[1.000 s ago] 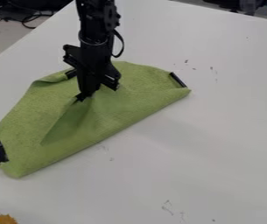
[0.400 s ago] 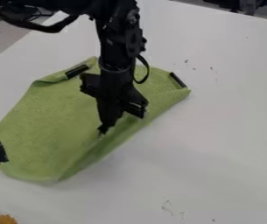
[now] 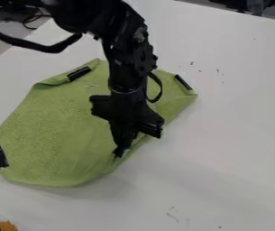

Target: Unnfold the cloth from top left to bottom right

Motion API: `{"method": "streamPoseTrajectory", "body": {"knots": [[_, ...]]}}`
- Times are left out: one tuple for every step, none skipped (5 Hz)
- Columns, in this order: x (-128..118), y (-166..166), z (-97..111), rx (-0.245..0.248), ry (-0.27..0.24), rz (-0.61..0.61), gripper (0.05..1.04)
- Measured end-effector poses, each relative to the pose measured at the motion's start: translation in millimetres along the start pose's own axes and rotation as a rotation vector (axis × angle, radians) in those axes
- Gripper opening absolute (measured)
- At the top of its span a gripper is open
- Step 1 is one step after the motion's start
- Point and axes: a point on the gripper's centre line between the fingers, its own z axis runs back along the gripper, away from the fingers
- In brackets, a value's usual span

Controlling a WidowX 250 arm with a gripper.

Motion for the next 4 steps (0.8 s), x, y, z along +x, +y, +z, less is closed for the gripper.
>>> {"method": "streamPoseTrajectory", "body": {"knots": [[-1,-7,-12,-0.054,-0.002,-0.017,0.058],[-3,-13,-23,-0.114,-0.004,-0.003,0.058],[-4,-17,-25,-0.137,-0.016,0.016,0.078],[-6,-17,-27,-0.126,-0.016,0.011,0.23]]}}
